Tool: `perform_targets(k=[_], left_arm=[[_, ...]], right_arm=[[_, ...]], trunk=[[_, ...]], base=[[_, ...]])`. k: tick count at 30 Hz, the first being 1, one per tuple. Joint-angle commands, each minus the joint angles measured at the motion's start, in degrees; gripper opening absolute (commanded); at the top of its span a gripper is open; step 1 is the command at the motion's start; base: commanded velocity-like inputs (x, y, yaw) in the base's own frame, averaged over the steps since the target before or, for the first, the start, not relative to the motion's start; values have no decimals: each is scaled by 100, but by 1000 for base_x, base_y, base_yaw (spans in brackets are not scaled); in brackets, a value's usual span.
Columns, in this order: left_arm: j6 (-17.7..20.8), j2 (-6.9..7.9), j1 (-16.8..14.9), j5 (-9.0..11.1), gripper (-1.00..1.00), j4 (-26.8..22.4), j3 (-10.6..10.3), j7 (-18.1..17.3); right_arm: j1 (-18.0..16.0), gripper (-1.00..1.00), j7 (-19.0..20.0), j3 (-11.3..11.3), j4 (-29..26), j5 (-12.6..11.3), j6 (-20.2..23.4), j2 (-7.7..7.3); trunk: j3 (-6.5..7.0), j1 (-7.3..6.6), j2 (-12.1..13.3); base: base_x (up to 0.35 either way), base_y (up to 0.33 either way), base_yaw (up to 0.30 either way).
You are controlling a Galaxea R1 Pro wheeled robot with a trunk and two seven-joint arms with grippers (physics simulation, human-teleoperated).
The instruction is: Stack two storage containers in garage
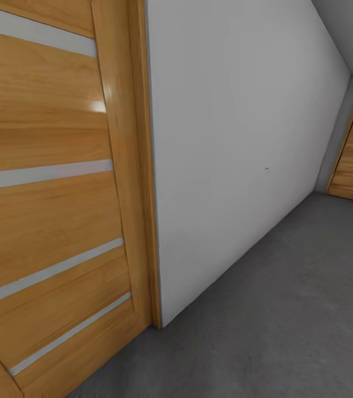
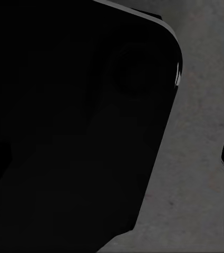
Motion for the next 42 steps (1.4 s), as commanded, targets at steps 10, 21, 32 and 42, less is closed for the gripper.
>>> perform_targets(k=[10, 21, 32, 42], left_arm=[[-9, -6, -1, 7, 100, -5, 11, -4], [-9, -8, -1, 7, 100, -5, 10, 4], [-9, -7, -1, 7, 100, -3, 10, 2], [-9, -7, -1, 7, 100, -4, 11, -4]], right_arm=[[-1, 100, 1, 54, 2, -60, -13, 0], [-1, 100, 1, 56, 2, -60, -14, 4], [-1, 100, 1, 56, 2, -60, -13, 7], [-1, 100, 1, 56, 2, -60, -12, 8]], trunk=[[-5, 0, -3], [-5, 0, -3], [-5, 0, -3], [-5, 0, -3]], base=[[1, 0, 274], [0, 0, 274], [0, 0, 274], [0, 0, 274]])
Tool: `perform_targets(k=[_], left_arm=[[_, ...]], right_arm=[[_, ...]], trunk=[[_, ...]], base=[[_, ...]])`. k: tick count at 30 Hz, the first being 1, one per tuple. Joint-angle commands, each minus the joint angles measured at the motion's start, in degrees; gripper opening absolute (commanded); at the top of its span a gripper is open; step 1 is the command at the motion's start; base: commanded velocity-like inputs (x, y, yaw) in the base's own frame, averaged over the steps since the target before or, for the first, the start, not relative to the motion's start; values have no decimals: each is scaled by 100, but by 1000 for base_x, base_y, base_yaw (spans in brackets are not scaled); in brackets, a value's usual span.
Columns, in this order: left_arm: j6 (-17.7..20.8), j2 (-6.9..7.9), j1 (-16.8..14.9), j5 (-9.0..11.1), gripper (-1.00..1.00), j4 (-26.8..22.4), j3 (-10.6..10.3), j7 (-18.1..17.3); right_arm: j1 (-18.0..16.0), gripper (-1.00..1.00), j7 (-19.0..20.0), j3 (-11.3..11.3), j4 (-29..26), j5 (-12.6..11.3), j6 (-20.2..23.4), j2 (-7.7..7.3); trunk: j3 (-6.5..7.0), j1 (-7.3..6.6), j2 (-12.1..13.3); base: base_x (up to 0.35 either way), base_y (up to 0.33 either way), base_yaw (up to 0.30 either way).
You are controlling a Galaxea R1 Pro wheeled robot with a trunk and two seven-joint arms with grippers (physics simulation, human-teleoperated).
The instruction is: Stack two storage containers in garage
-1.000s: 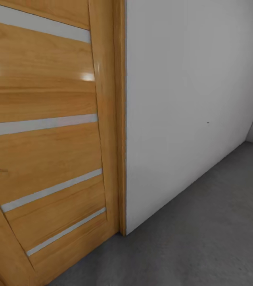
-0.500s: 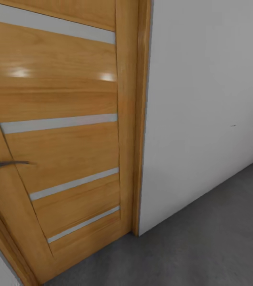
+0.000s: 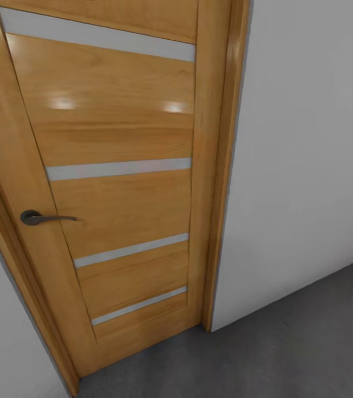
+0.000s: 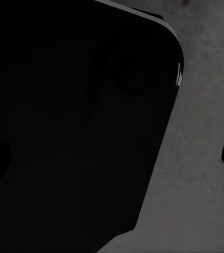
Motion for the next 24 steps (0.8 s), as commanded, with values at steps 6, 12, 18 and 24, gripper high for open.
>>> perform_targets(k=[6, 12, 18, 24], left_arm=[[-9, -3, -1, 7, 100, -1, 2, 3], [-9, -3, -1, 7, 100, -2, 2, 9], [-9, -1, -1, 7, 100, -3, 1, 10], [-9, 2, -1, 7, 100, -3, 5, 4]], right_arm=[[-1, 100, 1, 47, 2, -60, -21, -1], [-1, 100, 1, 47, 2, -60, -19, 0], [-1, 100, 1, 53, 2, -60, -21, 0], [-1, 100, 4, 60, 2, -60, -22, 0]], trunk=[[-5, 0, -3], [-5, 0, -3], [-5, 0, -3], [-5, 0, -3]], base=[[0, 0, 274], [0, 0, 274], [0, 0, 274], [28, 0, 216]])
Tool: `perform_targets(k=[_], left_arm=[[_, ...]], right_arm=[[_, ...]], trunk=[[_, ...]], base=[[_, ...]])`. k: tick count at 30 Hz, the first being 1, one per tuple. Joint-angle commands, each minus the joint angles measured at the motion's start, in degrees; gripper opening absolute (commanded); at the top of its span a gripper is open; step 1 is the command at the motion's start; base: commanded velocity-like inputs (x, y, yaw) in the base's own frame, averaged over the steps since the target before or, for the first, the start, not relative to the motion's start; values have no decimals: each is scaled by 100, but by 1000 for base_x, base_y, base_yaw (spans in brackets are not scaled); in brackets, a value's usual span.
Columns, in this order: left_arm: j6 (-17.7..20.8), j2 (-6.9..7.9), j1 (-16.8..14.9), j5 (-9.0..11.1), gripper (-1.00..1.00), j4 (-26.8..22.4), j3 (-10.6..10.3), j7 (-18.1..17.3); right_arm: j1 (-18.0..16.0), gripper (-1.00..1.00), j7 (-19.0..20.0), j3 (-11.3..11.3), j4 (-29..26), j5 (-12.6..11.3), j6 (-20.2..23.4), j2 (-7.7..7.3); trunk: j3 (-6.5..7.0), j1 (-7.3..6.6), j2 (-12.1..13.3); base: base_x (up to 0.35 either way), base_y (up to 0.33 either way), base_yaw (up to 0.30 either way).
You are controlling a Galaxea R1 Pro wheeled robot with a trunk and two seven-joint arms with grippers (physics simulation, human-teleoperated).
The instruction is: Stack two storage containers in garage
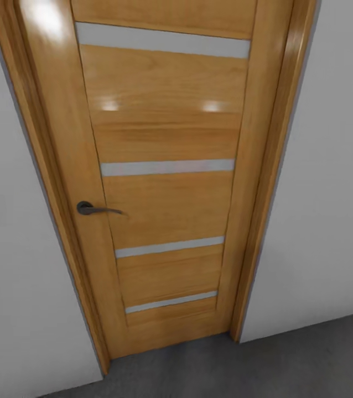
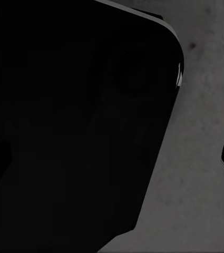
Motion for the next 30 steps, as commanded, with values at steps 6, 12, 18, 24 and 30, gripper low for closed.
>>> perform_targets(k=[6, 12, 18, 24, 30], left_arm=[[-9, -5, -1, 7, 100, -2, 11, -10], [-9, 1, -1, 7, 100, -2, 4, -11], [-9, 3, -1, 7, 100, -2, 3, -11], [-9, 3, -1, 7, 100, -2, 3, -11], [-9, 0, -1, 7, 100, -2, 3, -11]], right_arm=[[-1, 100, -1, 42, 1, -60, -15, 0], [-1, 100, 0, 35, 1, -66, -9, 0], [-1, 100, 1, 34, 1, -67, -5, 4], [-1, 100, 1, 34, 1, -69, -6, 8], [-1, 100, -1, 43, 1, -61, -13, -7]], trunk=[[-5, 1, -2], [-5, 1, -2], [-5, 1, -2], [-5, 1, -2], [-5, 1, -2]], base=[[259, 0, 32], [314, 0, 4], [321, 0, 0], [321, 0, 0], [180, 0, 143]])
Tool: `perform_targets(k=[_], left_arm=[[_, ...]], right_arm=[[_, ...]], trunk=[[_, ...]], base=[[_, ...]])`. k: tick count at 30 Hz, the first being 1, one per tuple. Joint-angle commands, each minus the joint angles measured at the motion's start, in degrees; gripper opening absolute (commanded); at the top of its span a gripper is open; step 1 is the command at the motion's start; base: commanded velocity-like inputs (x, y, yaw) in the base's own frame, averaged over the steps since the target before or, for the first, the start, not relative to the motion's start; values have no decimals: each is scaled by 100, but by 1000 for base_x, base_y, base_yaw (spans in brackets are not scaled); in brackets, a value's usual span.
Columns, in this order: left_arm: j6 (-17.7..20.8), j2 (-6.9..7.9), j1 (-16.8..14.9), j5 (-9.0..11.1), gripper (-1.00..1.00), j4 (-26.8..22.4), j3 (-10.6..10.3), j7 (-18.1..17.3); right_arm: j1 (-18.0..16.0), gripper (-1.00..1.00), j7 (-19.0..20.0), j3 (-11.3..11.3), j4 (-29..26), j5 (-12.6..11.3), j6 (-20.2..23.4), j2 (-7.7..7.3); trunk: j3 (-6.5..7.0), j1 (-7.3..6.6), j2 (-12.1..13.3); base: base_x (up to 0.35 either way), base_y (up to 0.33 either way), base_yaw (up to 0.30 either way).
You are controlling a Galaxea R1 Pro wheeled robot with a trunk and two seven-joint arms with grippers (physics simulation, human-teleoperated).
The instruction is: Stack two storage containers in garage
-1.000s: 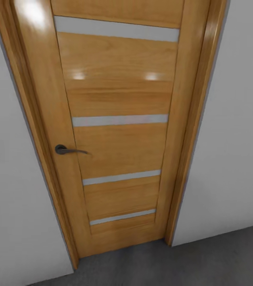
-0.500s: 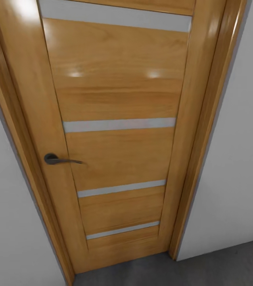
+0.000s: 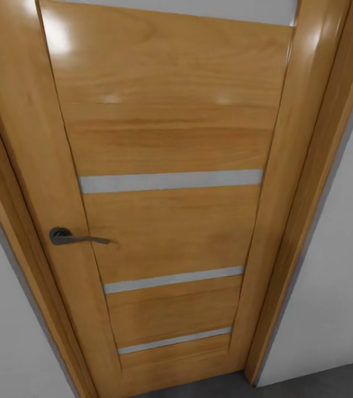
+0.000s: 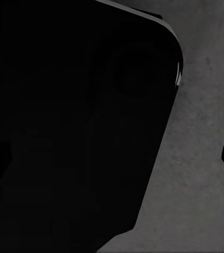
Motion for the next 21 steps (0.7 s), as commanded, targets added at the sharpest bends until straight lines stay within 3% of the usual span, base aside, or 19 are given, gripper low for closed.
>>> perform_targets(k=[1, 16, 21], left_arm=[[-9, 0, -1, 7, 100, -2, 6, -1], [-9, -7, -1, 7, 100, -2, 6, 15], [-9, -7, -1, 7, 100, -2, 12, 1]], right_arm=[[-1, 100, 2, 47, 2, -60, -19, 0], [-1, 100, 2, 56, 2, -68, -19, -2], [-1, 100, 8, 56, 2, -68, -19, -4]], trunk=[[-5, 0, -3], [-5, 0, -3], [-5, 0, -3]], base=[[30, 0, 251], [4, 0, 267], [81, -91, 125]])
